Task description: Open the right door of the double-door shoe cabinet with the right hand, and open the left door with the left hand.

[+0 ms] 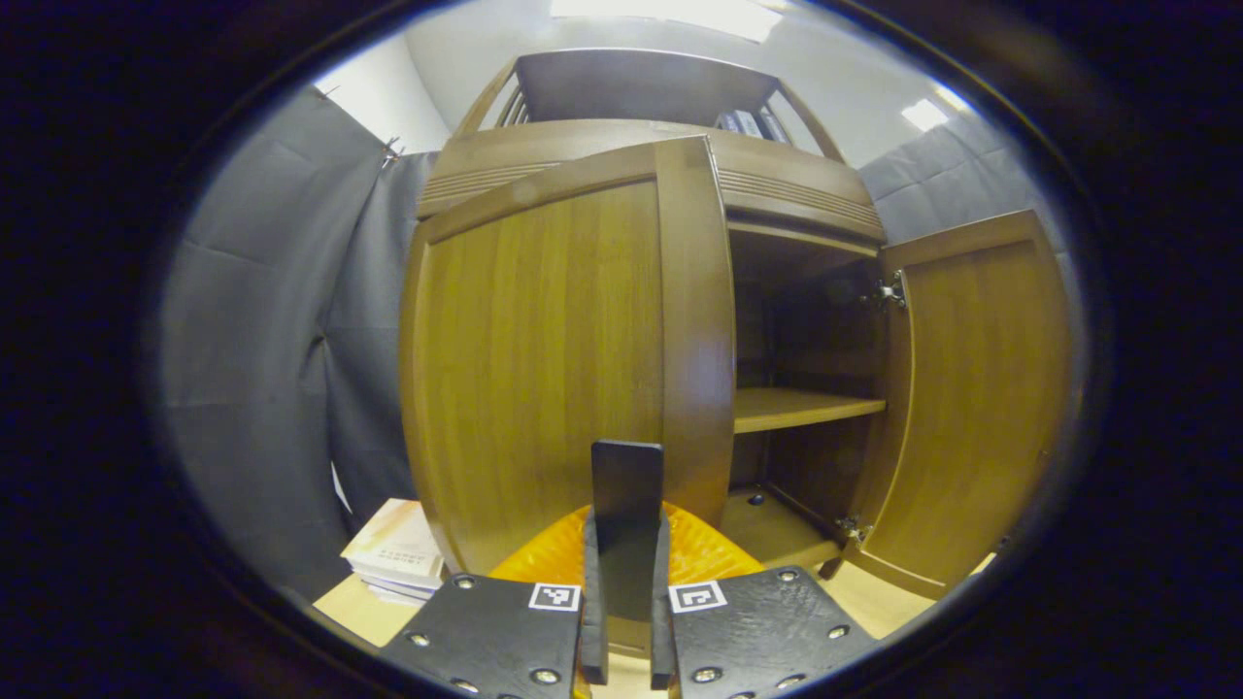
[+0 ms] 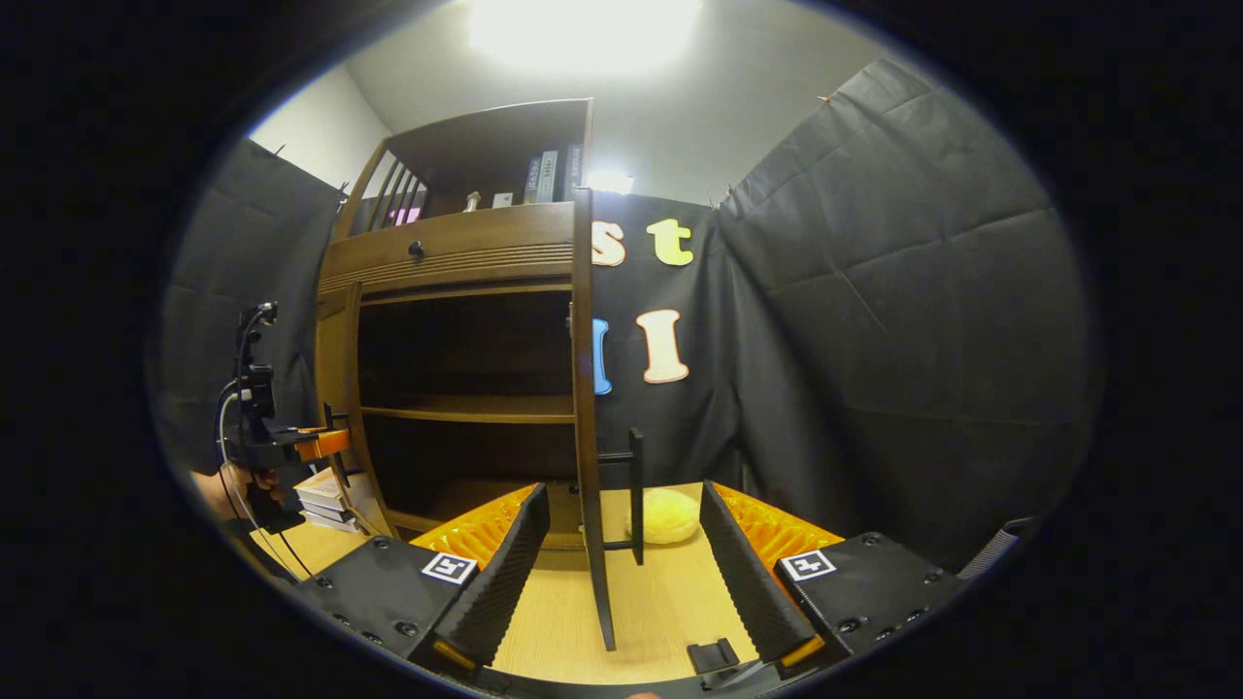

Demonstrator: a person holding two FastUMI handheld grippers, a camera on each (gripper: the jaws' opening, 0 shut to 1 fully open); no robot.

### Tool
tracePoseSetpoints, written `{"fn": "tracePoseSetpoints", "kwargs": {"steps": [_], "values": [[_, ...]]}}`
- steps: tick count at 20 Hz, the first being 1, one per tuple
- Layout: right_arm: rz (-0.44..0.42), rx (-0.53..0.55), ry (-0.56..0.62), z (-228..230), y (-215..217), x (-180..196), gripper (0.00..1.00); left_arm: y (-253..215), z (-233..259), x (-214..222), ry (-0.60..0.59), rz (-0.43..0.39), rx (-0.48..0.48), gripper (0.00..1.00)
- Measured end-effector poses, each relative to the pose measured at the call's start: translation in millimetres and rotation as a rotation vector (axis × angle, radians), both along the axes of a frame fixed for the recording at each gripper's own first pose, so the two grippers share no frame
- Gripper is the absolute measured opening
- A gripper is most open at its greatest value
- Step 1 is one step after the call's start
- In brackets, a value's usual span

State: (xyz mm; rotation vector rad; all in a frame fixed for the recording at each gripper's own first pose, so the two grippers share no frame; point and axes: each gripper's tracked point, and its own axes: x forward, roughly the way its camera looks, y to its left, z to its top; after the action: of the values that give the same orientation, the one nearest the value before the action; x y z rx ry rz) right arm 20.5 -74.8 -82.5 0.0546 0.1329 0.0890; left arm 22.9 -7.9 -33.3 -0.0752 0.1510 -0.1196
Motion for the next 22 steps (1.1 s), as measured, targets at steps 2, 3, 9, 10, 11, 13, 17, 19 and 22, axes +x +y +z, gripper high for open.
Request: {"fn": "tracePoseSetpoints", "kwargs": {"steps": [2,3,9,10,11,13,17,19,22], "values": [[0.021,0.0,-0.004,1,10,3,0.98,4,1,-3,0.0,0.002,0.002,0.19],[0.031,0.0,-0.005,0,14,4,0.98,4,0,-7,0.001,0.002,0.001,0.19],[0.077,0.015,-0.013,1,40,15,0.98,11,0,-15,-0.001,0.026,0.002,0.19],[0.083,0.014,-0.015,1,43,18,0.98,13,0,-15,0.001,0.032,0.001,0.21],[0.09,0.011,-0.016,2,47,19,0.98,16,-2,-15,0.002,0.037,-0.001,0.21],[0.09,-0.002,-0.018,0,50,19,0.98,20,-1,-18,0.001,0.049,0.001,0.2],[0.074,-0.021,-0.034,1,50,22,0.99,30,-1,-17,0.001,0.073,0.004,0.15],[0.065,-0.024,-0.037,0,49,22,1.0,34,-1,-19,0.004,0.083,0.001,0.18],[0.05,-0.03,-0.035,-1,49,22,1.0,40,-2,-20,0.005,0.102,0.008,0.17]]}}
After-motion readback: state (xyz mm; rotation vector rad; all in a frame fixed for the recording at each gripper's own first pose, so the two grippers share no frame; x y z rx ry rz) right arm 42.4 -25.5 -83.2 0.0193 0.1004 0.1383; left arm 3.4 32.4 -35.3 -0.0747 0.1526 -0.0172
